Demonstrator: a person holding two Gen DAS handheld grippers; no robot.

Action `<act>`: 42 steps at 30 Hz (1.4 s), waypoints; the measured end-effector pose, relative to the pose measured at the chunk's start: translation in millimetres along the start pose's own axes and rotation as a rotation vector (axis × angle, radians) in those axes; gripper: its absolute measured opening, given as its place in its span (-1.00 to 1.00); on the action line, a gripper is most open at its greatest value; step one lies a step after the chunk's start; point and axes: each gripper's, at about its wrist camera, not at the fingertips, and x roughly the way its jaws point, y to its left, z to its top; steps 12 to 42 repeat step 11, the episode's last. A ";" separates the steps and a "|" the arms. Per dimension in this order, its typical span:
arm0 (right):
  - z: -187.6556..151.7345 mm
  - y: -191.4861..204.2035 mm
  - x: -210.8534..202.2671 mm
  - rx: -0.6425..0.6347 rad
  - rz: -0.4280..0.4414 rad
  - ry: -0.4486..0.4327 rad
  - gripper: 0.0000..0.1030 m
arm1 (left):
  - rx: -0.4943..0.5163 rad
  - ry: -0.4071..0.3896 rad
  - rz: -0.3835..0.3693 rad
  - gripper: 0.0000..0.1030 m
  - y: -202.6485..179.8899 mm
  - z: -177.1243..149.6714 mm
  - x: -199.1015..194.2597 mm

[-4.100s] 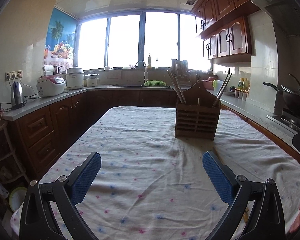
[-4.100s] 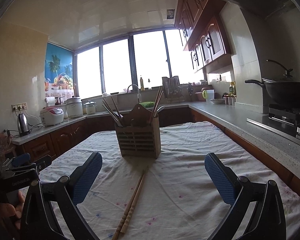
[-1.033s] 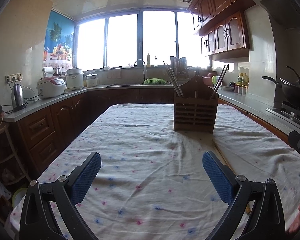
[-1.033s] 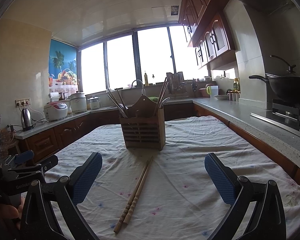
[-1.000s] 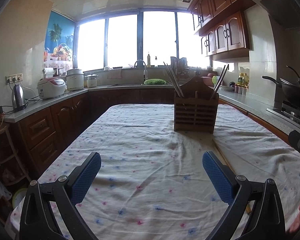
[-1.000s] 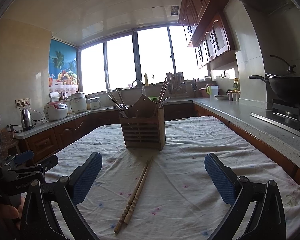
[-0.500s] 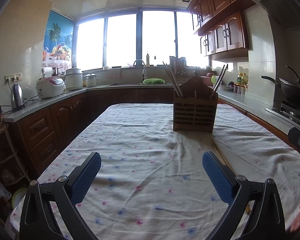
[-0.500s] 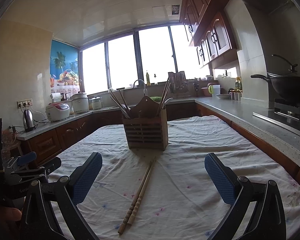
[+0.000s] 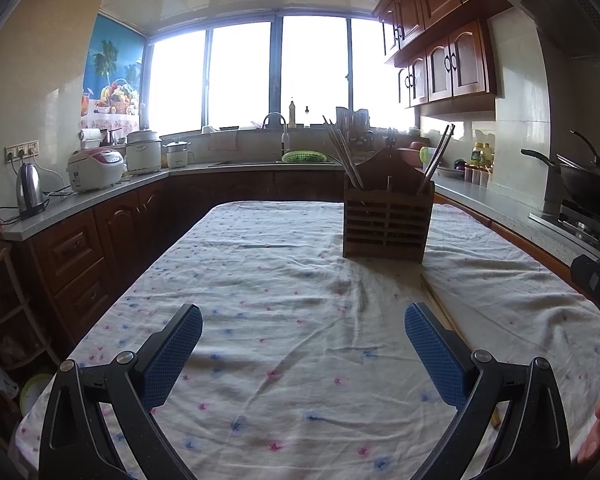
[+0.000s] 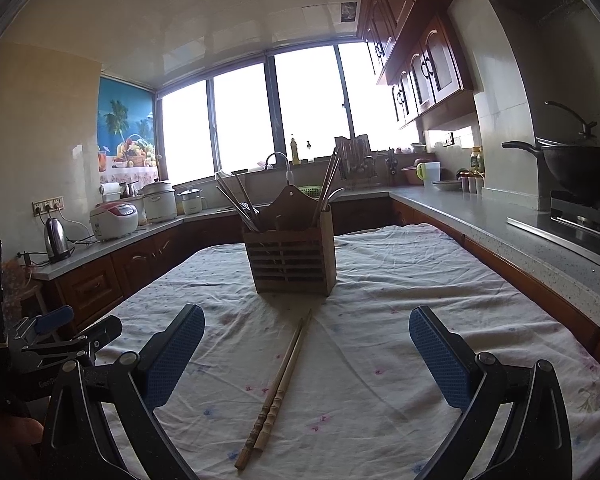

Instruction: Organize utensils

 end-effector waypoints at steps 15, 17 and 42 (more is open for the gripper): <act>3.4 -3.3 13.0 0.013 0.001 0.039 1.00 | -0.004 0.033 -0.026 0.99 -2.9 4.6 6.7; 3.4 -3.3 13.0 0.013 0.001 0.039 1.00 | -0.004 0.033 -0.026 0.99 -2.9 4.6 6.7; 3.4 -3.3 13.0 0.013 0.001 0.039 1.00 | -0.004 0.033 -0.026 0.99 -2.9 4.6 6.7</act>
